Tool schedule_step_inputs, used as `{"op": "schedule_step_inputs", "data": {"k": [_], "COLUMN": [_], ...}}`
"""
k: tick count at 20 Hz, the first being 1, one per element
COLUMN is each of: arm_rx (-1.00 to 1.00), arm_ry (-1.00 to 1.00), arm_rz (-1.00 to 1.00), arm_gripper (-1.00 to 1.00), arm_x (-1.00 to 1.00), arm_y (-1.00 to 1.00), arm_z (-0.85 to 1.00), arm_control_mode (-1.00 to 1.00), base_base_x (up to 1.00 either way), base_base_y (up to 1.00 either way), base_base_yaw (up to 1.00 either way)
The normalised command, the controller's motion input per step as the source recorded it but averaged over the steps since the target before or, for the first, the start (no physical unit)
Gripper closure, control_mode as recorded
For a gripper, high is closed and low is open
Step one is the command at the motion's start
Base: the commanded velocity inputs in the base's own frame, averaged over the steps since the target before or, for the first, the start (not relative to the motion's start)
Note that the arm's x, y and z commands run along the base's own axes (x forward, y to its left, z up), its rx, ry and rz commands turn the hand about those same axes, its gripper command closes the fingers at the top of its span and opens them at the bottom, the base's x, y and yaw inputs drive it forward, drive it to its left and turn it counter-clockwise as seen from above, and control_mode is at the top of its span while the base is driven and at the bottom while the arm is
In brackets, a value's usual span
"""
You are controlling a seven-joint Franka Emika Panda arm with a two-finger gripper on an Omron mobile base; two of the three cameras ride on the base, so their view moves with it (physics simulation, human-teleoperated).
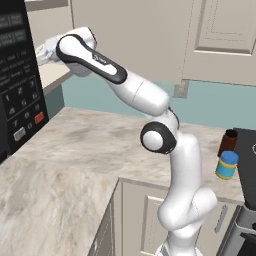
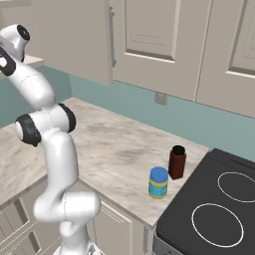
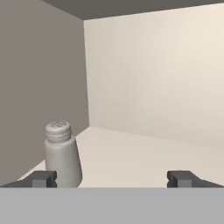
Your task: Collect the paprika, mayonnaise, and shaker from the cabinet and place them next to the stove.
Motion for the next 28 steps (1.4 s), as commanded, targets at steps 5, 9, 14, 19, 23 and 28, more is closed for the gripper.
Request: {"op": "schedule_step_inputs", "data": {"k": [5,9,14,19,23,28], "arm_rx": [-0.03,-0.02,-0.01,0.00,0.00,0.00], "arm_ry": [0.00,0.00,-0.01,-0.08,-0.09,-0.02], "arm_rz": [0.05,0.06,0.06,0.01,0.00,0.02], "arm_gripper": [-1.00,-1.00,-1.00,-1.00,-1.00,-1.00], "arm_x": [-0.01,-0.03,-0.14,-0.36,-0.46,-0.12], "arm_y": [0.50,0.45,0.30,0.01,0.23,0.42], "arm_z": [-0.02,-0.07,-0.05,0.00,0.00,0.00], "arm_control_mode": [-1.00,-1.00,-1.00,-1.00,-1.00,-1.00], "base_base_x": [0.00,0.00,0.00,0.00,0.00,0.00], "base_base_y": [0.00,0.00,0.00,0.00,0.00,0.00], "base_base_yaw": [0.00,0.00,0.00,0.00,0.00,0.00]}}
